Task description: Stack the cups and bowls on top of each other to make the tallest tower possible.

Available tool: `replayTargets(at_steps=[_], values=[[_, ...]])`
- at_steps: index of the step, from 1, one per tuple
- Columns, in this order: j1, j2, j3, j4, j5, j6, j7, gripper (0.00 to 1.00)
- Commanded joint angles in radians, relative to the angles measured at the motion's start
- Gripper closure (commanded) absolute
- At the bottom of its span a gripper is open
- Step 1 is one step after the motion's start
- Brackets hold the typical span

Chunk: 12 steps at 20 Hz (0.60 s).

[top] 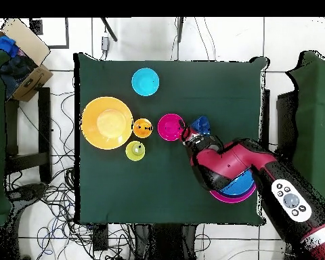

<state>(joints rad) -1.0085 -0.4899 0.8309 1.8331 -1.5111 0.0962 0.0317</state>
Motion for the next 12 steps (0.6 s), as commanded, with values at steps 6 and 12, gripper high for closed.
replayTargets(at_steps=[6, 12], values=[[-0.007, 0.025, -0.024, -0.089, 0.025, 0.035, 0.061, 0.0], [0.014, 0.021, -0.053, -0.097, -0.004, 0.007, 0.097, 0.0]])
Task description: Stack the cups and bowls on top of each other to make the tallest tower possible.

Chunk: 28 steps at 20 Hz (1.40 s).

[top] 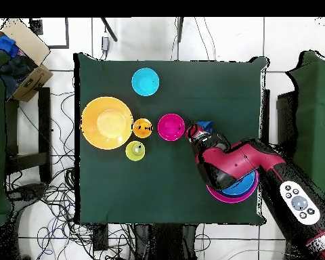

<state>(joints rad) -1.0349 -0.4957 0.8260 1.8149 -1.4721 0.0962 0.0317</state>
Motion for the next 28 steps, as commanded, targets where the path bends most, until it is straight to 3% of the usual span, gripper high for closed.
replayTargets(at_steps=[1, 5, 10, 12, 18, 20, 28], values=[[0.034, 0.032, -0.04, -0.079, -0.036, 0.014, 0.084, 0.0], [0.019, 0.009, -0.007, -0.057, 0.017, 0.056, 0.043, 0.0], [-0.062, -0.11, 0.153, 0.027, 0.285, 0.248, -0.14, 0.0], [-0.072, -0.168, 0.19, 0.057, 0.348, 0.287, -0.172, 0.0], [-0.078, -0.257, 0.259, 0.067, 0.444, 0.371, -0.231, 0.0], [-0.072, -0.269, 0.266, 0.068, 0.447, 0.379, -0.223, 0.0], [-0.064, -0.221, 0.218, 0.078, 0.325, 0.288, -0.134, 0.0]])
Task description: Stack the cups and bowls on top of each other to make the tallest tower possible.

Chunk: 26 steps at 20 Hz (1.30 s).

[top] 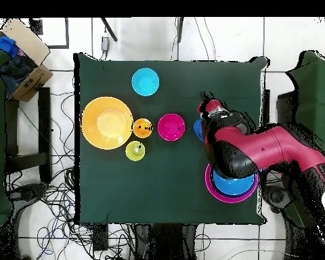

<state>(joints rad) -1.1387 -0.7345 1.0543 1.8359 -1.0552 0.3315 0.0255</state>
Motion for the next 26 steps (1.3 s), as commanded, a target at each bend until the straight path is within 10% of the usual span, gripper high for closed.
replayTargets(at_steps=[1, 26], values=[[0.04, 0.031, -0.015, 0.05, -0.099, 0.05, -0.131, 0.0], [-0.08, 0.376, -0.029, -0.137, -0.154, 0.083, -0.38, 0.0]])
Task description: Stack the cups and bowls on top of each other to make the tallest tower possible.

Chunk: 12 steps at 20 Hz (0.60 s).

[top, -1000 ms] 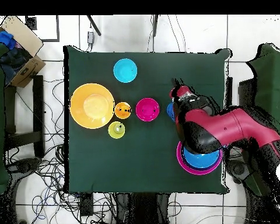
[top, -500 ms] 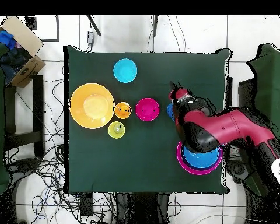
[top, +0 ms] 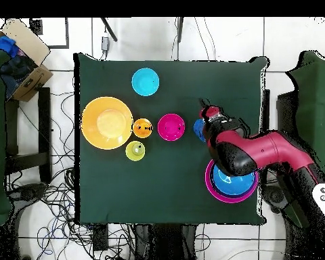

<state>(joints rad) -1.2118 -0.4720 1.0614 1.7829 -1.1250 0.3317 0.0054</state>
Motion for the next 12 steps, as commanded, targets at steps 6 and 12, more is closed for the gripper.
replayTargets(at_steps=[6, 12], values=[[-0.014, 0.142, -0.039, -0.086, -0.069, 0.092, -0.362, 0.0], [-0.033, 0.174, -0.054, -0.075, -0.037, 0.101, -0.351, 0.0]])
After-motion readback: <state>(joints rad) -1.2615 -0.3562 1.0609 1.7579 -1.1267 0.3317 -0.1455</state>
